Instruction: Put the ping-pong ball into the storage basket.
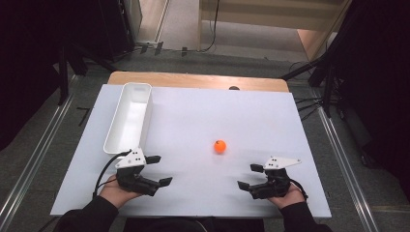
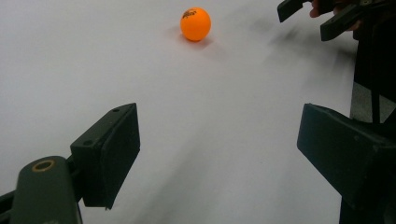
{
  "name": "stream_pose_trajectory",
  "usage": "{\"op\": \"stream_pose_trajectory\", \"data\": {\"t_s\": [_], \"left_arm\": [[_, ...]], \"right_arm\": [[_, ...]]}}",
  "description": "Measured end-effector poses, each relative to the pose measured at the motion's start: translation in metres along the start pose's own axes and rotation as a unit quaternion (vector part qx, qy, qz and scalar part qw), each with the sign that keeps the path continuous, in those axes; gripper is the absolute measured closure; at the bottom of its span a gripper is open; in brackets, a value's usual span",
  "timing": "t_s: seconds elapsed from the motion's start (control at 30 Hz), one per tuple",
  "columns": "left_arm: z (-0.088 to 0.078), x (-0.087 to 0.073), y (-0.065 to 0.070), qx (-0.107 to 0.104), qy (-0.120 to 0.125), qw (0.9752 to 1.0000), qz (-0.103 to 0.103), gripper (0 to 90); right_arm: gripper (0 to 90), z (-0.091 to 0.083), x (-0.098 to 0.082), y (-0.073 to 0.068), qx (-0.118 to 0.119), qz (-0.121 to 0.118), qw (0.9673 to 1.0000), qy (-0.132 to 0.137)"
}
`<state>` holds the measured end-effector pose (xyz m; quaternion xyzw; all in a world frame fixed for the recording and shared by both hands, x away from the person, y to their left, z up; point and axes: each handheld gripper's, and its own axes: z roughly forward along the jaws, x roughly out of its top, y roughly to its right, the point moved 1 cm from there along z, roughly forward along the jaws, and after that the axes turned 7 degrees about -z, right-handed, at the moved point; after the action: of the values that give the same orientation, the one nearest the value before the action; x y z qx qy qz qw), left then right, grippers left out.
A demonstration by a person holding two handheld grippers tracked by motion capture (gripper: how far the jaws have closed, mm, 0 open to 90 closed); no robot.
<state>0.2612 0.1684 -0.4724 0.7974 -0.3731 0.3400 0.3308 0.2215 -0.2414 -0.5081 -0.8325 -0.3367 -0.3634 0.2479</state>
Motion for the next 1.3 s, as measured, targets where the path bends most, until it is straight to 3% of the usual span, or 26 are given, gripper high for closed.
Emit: {"op": "stream_pose_trajectory", "data": {"t_s": [0.1, 0.23, 0.6, 0.73, 1.13, 1.3], "left_arm": [[0.003, 0.003, 0.001, 0.006, 0.004, 1.0000, 0.005, 14.3], [0.006, 0.006, 0.000, 0.008, 0.008, 0.9999, -0.006, 14.3], [0.012, 0.014, 0.000, 0.017, 0.011, 0.9998, 0.003, 14.3], [0.015, 0.017, 0.000, 0.015, 0.005, 0.9998, -0.010, 14.4], [0.025, 0.025, -0.002, 0.019, 0.008, 0.9998, -0.007, 14.3], [0.027, 0.029, -0.003, 0.024, 0.014, 0.9995, -0.017, 13.7]], "right_arm": [[11.9, 0.000, 0.000, 0.000, -0.001, 0.001, 1.0000, -0.002], [11.8, 0.000, -0.001, 0.000, -0.001, 0.002, 1.0000, -0.004], [11.9, -0.001, -0.001, 0.001, -0.011, 0.003, 0.9999, -0.006], [11.9, 0.000, 0.000, 0.000, -0.008, 0.006, 0.9999, -0.007], [11.9, 0.000, 0.000, 0.001, -0.012, 0.004, 0.9999, -0.011], [11.9, 0.000, 0.000, 0.001, -0.013, 0.004, 0.9998, -0.011]]}}
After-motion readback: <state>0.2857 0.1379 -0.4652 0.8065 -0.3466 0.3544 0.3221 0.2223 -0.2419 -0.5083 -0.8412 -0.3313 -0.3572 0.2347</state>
